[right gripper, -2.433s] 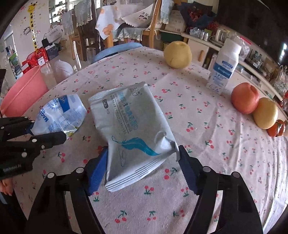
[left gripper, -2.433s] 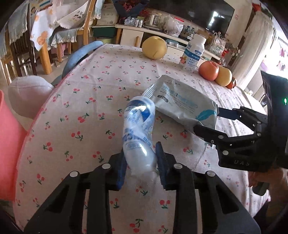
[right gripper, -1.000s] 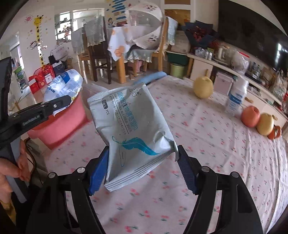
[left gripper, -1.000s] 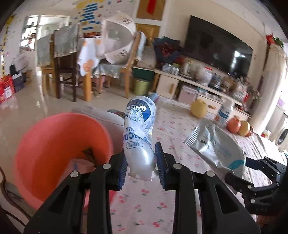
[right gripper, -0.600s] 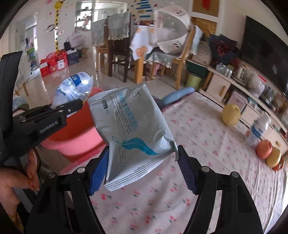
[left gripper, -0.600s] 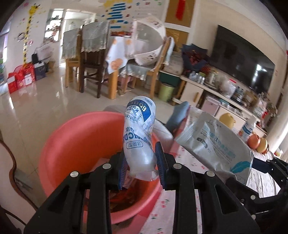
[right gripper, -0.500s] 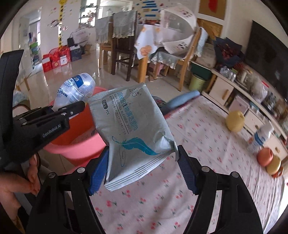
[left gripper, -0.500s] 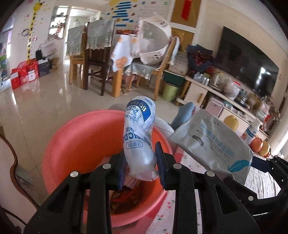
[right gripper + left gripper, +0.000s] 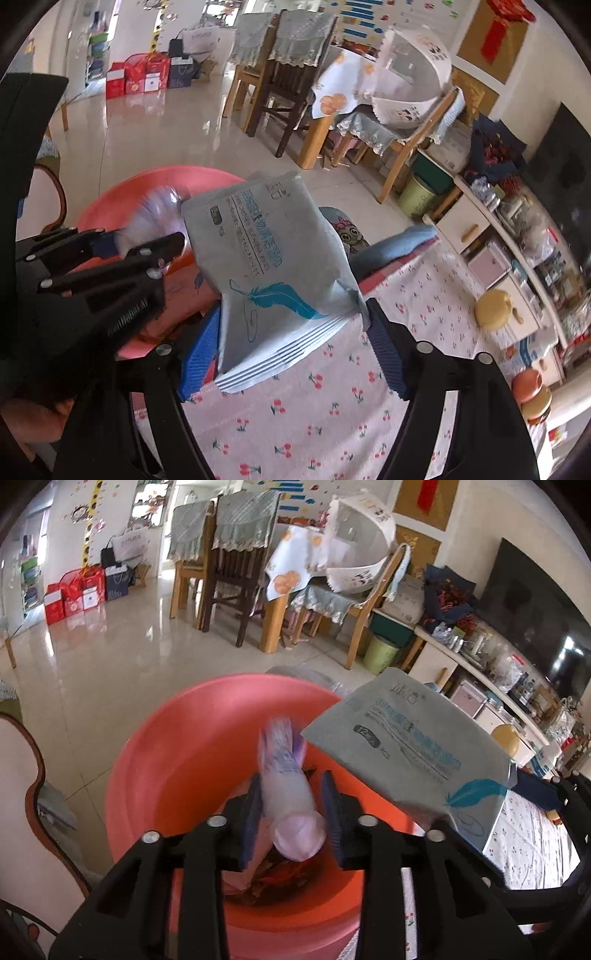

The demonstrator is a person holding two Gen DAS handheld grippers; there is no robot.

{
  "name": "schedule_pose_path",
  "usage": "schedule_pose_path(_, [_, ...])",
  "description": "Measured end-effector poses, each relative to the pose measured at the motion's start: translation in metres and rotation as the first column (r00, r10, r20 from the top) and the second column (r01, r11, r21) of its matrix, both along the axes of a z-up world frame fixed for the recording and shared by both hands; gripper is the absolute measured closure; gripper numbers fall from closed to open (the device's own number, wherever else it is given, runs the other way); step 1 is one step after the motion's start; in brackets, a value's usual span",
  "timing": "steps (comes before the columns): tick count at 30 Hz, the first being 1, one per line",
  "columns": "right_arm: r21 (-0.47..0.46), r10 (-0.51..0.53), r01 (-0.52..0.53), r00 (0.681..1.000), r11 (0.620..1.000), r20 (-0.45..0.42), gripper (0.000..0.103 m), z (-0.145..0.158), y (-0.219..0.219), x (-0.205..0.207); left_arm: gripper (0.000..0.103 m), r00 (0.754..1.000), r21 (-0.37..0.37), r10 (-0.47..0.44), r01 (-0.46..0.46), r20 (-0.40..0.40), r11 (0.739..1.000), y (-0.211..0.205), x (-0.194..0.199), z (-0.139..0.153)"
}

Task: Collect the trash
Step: 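Open the left gripper to drop the bottle into the bucket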

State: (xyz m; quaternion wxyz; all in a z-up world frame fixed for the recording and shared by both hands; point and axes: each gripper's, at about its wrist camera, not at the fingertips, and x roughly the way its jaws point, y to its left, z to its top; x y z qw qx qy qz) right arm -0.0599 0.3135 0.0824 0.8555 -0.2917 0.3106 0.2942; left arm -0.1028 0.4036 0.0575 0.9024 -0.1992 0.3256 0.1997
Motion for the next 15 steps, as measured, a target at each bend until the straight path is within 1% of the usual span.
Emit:
schedule_pose_path(1, [-0.007, 0.01, -0.009, 1.0, 1.0, 0.018, 0.021, -0.002, 0.003, -0.001, 0.045, 1.0, 0.001, 0.013, -0.013, -0.007, 1.0, 0.002, -0.001, 0.0])
schedule_pose_path(2, [-0.012, 0.005, -0.005, 0.999, 1.0, 0.033, 0.019, -0.005, 0.004, -0.001, 0.038, 0.999, 0.011, 0.032, -0.032, -0.023, 0.999, 0.004, -0.001, -0.002])
schedule_pose_path(4, [0.002, -0.011, 0.01, 0.999, 1.0, 0.035, 0.016, -0.007, 0.001, 0.002, 0.032, 0.999, 0.008, 0.041, -0.04, -0.034, 0.999, 0.006, 0.0, -0.003])
schedule_pose_path(5, [0.017, -0.018, 0.017, 0.999, 1.0, 0.032, 0.015, -0.007, -0.002, 0.003, 0.026, 0.999, 0.003, 0.043, -0.043, -0.034, 0.999, 0.007, -0.001, -0.003])
schedule_pose_path(7, [0.055, -0.043, 0.042, 0.999, 0.998, 0.025, 0.014, -0.006, -0.013, 0.005, 0.021, 0.998, 0.018, 0.051, -0.051, -0.031, 0.999, 0.007, 0.0, -0.001])
schedule_pose_path(8, [0.074, -0.055, 0.054, 0.998, 0.996, 0.015, 0.014, -0.006, -0.019, 0.006, 0.02, 0.998, 0.024, 0.051, -0.05, -0.027, 0.998, 0.006, -0.001, 0.0])
schedule_pose_path(11, [0.14, -0.087, 0.091, 0.996, 0.986, -0.037, 0.014, -0.004, -0.038, 0.012, 0.015, 0.999, 0.028, 0.047, -0.046, -0.021, 0.999, 0.003, 0.0, 0.002])
schedule_pose_path(13, [0.176, -0.097, 0.109, 0.992, 0.978, -0.075, 0.014, -0.004, -0.048, 0.014, 0.015, 0.998, 0.031, 0.055, -0.055, -0.022, 0.998, 0.003, -0.001, 0.002])
schedule_pose_path(15, [0.195, -0.106, 0.121, 0.991, 0.973, -0.085, 0.014, -0.003, -0.054, 0.013, 0.015, 0.998, 0.032, 0.059, -0.058, -0.019, 0.998, 0.002, -0.002, 0.003])
